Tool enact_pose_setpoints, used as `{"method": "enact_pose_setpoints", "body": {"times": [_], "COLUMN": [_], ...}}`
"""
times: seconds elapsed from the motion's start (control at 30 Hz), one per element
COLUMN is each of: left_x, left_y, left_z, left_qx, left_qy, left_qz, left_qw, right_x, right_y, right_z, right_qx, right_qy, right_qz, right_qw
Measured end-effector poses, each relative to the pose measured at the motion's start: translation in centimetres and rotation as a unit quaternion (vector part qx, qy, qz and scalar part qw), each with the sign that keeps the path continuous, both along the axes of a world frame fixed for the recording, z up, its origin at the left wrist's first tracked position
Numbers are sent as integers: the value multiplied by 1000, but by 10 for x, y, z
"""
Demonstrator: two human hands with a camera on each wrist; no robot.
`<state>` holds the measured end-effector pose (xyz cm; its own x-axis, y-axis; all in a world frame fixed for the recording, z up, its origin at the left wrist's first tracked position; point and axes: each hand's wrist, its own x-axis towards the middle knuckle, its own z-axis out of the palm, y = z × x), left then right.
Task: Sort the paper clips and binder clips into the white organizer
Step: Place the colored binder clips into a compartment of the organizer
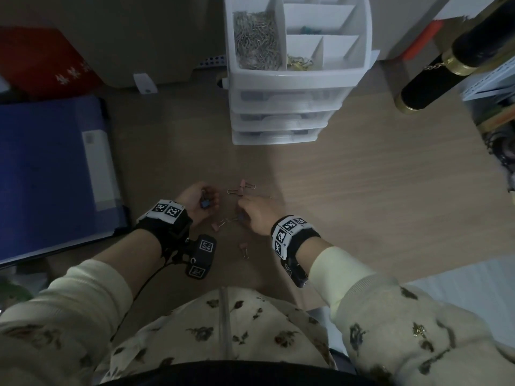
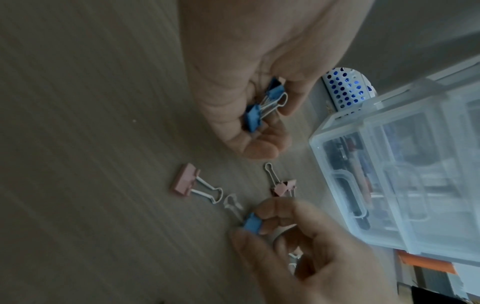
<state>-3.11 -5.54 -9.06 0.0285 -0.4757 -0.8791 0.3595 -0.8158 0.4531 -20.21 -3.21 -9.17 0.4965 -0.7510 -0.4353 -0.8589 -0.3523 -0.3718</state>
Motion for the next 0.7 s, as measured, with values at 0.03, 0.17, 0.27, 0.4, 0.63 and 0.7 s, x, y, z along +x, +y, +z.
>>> {"method": "enact_pose_setpoints", "body": {"times": [0.03, 0.17, 0.27, 0.4, 0.63, 0.7], "left_x": [0, -3, -8, -14, -20, -20], "left_y": [0, -2, -1, 0, -3, -2], "left_z": [0, 2, 3, 5, 3, 2], "left_qx": [-3, -9, -17, -27, 11, 17], "left_qy": [5, 19, 40, 108, 83, 77], "left_qz": [2, 14, 20, 26, -3, -11], "left_qw": [1000, 1000, 999, 993, 997, 997], "right_x": [1, 7, 16, 23, -36, -52], "right_y": [-1, -10, -16, -15, -19, -17], "right_z": [-2, 1, 6, 5, -1, -7], "right_qx": [-14, -68, -71, -32, -20, -8], "right_qy": [-6, -92, -156, -157, -161, -129], "right_qz": [-25, -180, -186, -104, -316, -330], "right_qw": [1000, 977, 968, 982, 935, 935]}}
